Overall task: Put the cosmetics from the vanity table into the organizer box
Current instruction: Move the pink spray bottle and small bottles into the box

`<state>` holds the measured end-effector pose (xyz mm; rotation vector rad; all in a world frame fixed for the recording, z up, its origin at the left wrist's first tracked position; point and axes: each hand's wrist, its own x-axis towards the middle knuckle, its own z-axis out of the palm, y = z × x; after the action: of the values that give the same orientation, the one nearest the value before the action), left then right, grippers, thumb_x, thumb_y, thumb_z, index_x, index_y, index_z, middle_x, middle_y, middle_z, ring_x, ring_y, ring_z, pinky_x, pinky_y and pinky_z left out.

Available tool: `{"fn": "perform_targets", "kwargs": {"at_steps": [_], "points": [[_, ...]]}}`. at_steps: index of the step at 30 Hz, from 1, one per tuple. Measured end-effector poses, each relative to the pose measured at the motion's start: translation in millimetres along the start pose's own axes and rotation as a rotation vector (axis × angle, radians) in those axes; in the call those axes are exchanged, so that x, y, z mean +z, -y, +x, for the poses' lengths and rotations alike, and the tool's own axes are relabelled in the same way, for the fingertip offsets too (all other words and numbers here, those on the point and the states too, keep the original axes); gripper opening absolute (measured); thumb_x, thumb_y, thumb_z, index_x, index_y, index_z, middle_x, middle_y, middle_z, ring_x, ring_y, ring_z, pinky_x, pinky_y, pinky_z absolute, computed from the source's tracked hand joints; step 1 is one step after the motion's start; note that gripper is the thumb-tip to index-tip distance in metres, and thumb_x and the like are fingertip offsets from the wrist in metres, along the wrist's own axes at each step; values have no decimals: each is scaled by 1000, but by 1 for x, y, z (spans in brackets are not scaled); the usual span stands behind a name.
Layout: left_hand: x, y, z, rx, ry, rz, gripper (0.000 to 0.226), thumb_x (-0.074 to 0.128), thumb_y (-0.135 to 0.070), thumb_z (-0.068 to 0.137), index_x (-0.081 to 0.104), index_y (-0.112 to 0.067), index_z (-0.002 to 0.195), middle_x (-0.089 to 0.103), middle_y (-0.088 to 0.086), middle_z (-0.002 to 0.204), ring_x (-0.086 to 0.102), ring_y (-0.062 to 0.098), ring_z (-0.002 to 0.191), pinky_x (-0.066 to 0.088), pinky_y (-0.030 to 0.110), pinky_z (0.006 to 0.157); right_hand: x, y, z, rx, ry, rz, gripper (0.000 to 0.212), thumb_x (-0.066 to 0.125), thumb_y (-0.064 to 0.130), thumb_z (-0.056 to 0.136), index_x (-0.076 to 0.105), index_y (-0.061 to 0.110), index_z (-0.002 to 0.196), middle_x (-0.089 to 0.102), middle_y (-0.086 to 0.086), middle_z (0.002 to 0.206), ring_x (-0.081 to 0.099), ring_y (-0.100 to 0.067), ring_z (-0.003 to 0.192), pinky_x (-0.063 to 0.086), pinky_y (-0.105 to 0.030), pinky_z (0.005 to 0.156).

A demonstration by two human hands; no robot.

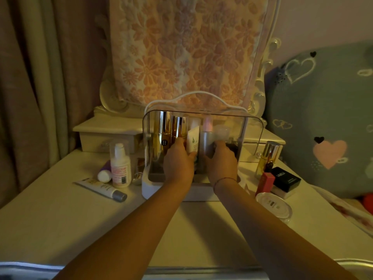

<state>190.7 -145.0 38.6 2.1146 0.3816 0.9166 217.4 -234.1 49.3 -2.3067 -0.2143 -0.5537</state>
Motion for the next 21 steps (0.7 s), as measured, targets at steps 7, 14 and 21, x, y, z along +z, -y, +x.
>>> {"fn": "perform_targets", "kwargs": {"at_steps": [7, 14, 21], "points": [[-2, 0, 0, -14, 39, 10, 32, 64, -22, 85, 54, -13, 114, 64, 9, 116, 60, 27, 108, 54, 43, 84, 4, -10, -8, -107, 112, -258, 23, 53, 3, 90, 56, 8, 112, 59, -11, 114, 61, -27, 101, 52, -35, 84], [-4, 5, -3, -7, 40, 4, 24, 62, -21, 86, 57, -12, 108, 64, 10, 115, 59, 27, 110, 54, 43, 85, -2, -15, -9, -91, 202, -107, 21, 53, 14, 92, 60, 10, 111, 66, -11, 109, 61, -28, 103, 50, -36, 85], [-6, 8, -2, -36, 54, -11, 19, 60, -20, 87, 59, -10, 103, 66, 10, 111, 61, 25, 105, 53, 37, 81, -9, -25, -12, -91, 198, 78, 21, 53, 16, 93, 63, 16, 111, 67, -6, 108, 61, -23, 102, 51, -38, 87]]}}
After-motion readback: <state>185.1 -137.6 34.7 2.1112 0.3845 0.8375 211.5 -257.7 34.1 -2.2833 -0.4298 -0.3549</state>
